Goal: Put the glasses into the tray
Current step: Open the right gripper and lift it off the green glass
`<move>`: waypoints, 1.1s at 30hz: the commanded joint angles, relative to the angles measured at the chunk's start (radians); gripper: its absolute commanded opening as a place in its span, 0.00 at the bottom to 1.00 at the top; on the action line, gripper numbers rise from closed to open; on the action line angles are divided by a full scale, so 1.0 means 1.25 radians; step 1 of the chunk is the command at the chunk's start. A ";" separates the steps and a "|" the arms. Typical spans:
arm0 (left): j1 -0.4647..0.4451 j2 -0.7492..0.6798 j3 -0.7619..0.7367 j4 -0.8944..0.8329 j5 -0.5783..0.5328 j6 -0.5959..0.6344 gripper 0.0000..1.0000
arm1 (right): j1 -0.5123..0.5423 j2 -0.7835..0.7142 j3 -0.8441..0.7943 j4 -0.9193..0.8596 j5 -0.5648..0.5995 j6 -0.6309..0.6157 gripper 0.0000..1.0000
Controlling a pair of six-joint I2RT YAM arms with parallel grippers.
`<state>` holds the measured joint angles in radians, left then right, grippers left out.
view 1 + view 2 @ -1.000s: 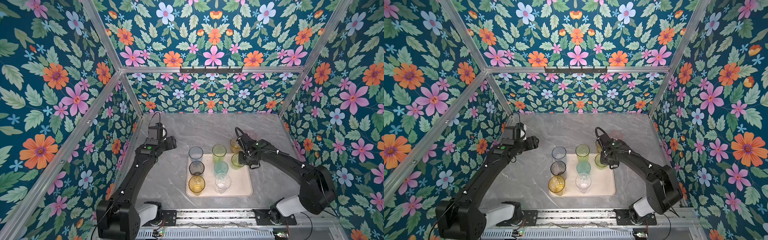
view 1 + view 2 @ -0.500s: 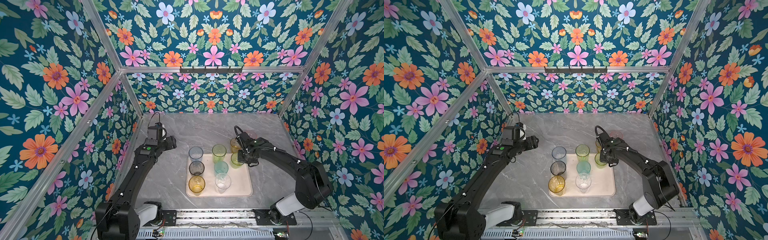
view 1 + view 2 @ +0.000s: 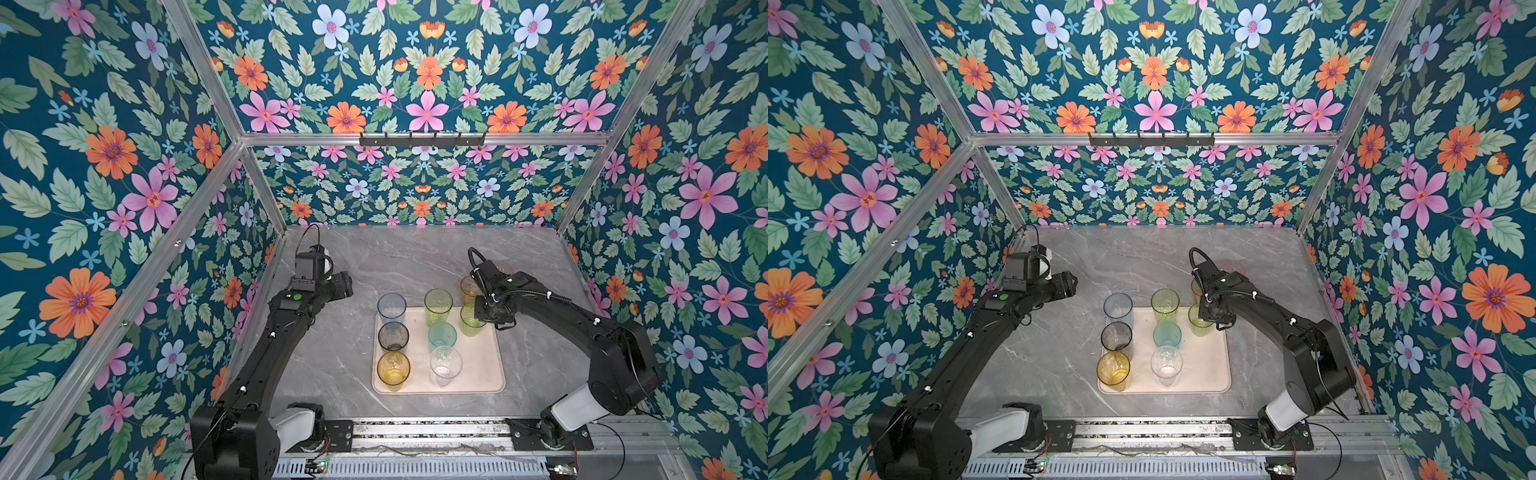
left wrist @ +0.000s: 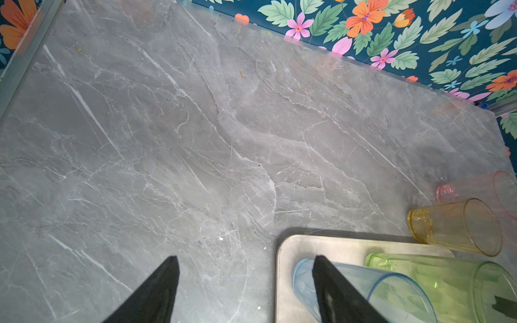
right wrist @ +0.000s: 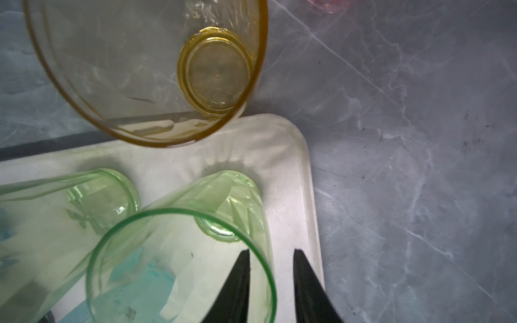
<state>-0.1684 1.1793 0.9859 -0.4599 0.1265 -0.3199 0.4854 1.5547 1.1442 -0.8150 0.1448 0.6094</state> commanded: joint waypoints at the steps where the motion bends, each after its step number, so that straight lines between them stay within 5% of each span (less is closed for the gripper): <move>1: 0.001 -0.001 0.002 0.013 -0.006 -0.001 0.78 | 0.000 -0.016 0.017 -0.025 0.010 0.004 0.30; 15: 0.001 -0.002 0.001 0.013 -0.005 -0.001 0.78 | -0.003 -0.104 0.105 -0.083 0.070 -0.051 0.33; 33: 0.001 -0.006 -0.003 0.014 -0.006 -0.003 0.78 | -0.095 -0.031 0.178 -0.024 0.031 -0.091 0.37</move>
<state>-0.1684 1.1790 0.9840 -0.4583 0.1249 -0.3202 0.3782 1.5051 1.3617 -0.8722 0.1852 0.4969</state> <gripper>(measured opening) 0.782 0.365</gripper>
